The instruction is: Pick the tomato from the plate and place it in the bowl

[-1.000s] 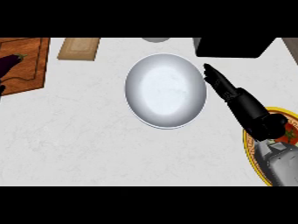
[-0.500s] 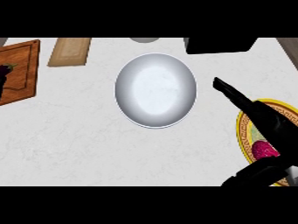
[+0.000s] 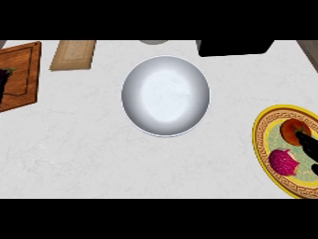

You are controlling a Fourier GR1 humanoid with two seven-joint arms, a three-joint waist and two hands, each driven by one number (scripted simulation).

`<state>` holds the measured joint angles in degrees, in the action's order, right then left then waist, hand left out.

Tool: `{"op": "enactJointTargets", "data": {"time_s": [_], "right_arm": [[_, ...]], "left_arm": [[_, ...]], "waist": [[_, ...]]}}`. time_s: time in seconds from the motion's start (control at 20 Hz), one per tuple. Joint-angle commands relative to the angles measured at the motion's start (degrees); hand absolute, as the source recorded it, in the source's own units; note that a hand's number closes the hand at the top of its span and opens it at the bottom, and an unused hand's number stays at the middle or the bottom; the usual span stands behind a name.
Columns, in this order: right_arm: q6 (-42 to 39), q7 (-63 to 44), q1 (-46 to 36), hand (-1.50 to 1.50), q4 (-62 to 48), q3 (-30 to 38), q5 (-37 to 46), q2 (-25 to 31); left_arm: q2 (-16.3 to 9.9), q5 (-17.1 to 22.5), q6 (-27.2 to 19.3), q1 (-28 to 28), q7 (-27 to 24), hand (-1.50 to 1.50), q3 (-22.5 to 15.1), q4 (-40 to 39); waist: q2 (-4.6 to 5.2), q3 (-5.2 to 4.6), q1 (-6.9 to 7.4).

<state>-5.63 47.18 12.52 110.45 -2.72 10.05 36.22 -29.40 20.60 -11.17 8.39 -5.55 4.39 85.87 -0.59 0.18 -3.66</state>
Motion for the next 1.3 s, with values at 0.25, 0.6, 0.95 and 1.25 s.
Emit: {"op": "enactJointTargets", "data": {"time_s": [0.25, 0.6, 0.95, 1.25], "right_arm": [[1.7, 2.2, 17.9, -1.50, 5.0, 22.6, 3.3, 9.5], [-3.0, -5.0, 25.8, -1.50, 8.7, 29.1, 15.7, 15.1], [-7.7, -7.4, 24.9, -1.50, 9.2, 29.5, 24.9, 12.8], [-10.0, -2.8, 20.4, -1.50, 4.4, 31.2, 29.5, 8.8]], "left_arm": [[0.1, -0.4, 0.8, 3.3, 0.5, 0.00, 0.7, -3.4], [1.4, -1.9, 1.3, 0.9, -0.3, 0.00, -0.9, -0.7], [4.3, -3.2, 1.6, 5.9, -0.5, 0.00, -1.3, -4.6], [3.6, -2.8, 3.5, 3.3, 2.1, 0.00, 1.3, 0.1]], "waist": [[0.19, -0.30, 0.03], [0.37, -0.27, 2.18], [0.62, -0.20, 2.98], [0.50, -0.17, 3.38]]}}
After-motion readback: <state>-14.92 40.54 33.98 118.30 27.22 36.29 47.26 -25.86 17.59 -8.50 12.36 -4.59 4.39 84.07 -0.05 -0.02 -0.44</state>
